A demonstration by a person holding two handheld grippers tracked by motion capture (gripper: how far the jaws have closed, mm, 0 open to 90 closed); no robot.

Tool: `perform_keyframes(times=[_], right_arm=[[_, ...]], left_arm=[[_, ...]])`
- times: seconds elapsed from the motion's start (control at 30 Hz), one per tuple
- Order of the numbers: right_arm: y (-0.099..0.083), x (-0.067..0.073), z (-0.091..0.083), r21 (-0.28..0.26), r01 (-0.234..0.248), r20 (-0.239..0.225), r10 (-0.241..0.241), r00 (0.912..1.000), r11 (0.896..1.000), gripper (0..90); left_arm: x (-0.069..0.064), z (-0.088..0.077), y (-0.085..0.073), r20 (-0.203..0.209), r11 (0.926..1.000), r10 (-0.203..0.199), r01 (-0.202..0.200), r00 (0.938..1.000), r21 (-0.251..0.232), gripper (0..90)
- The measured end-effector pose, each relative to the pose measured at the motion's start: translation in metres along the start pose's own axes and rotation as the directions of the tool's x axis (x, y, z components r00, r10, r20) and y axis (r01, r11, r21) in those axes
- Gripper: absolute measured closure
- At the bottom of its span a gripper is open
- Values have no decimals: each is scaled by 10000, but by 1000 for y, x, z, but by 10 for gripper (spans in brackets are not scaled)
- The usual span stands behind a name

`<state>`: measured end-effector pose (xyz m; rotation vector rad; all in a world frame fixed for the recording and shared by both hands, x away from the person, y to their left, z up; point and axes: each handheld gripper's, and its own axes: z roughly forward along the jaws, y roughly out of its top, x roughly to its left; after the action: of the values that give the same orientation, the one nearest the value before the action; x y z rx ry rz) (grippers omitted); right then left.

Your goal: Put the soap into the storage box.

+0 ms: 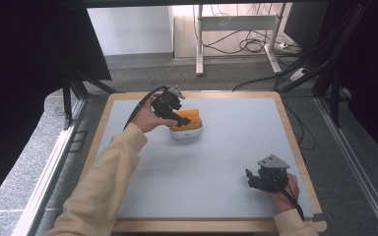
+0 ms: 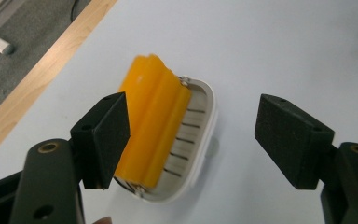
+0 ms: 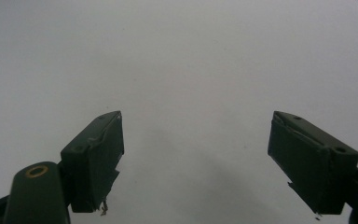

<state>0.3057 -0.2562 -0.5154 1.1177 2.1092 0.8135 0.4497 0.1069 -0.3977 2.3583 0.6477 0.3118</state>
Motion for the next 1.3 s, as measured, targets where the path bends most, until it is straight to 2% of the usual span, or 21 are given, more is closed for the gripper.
perform_keyframes(times=[0.07, 0.2, 0.37, 0.5, 0.67, 0.83, 1.03, 1.1, 1.3], right_arm=[[0, 0, -1, -4, -10, -16, 10, 10000, 10000, 186], [1, 1, -2, -38, 33, 10, -33, 10000, 10000, 185], [1, 0, -4, -101, 23, 31, -22, 10000, 9999, 185], [1, -1, -3, -74, -52, 85, 52, 10000, 10000, 185], [1, 0, -3, -50, -49, 119, 50, 9999, 10000, 185], [0, -1, -1, 24, -39, 136, 39, 9999, 10000, 185], [0, -1, 0, 43, -16, 156, 16, 9999, 10000, 185], [0, -1, 1, 67, -32, 145, 31, 9999, 10000, 185], [0, -2, 2, 40, -26, 126, 25, 9999, 10000, 185]], left_arm=[[-6, -5, -11, 83, 9996, -214, 215, 9997, -188, 252], [-18, -15, -32, -67, 9979, -489, 485, 9988, -425, 247], [-34, -26, -59, 48, 9916, -1022, 1022, 9948, -789, 245], [-49, -32, -82, -200, 9879, -1358, 1338, 9905, -790, 246], [-63, -43, -112, -709, 9860, -1515, 1458, 9859, -805, 242], [-76, -53, -142, -714, 9804, -1804, 1736, 9810, -931, 243], [-80, -56, -156, -754, 9773, -1982, 1911, 9773, -919, 236], [-79, -56, -158, -608, 9728, -2162, 2097, 9745, -985, 236], [-78, -52, -161, -658, 9742, -2152, 2095, 9744, -837, 232]])
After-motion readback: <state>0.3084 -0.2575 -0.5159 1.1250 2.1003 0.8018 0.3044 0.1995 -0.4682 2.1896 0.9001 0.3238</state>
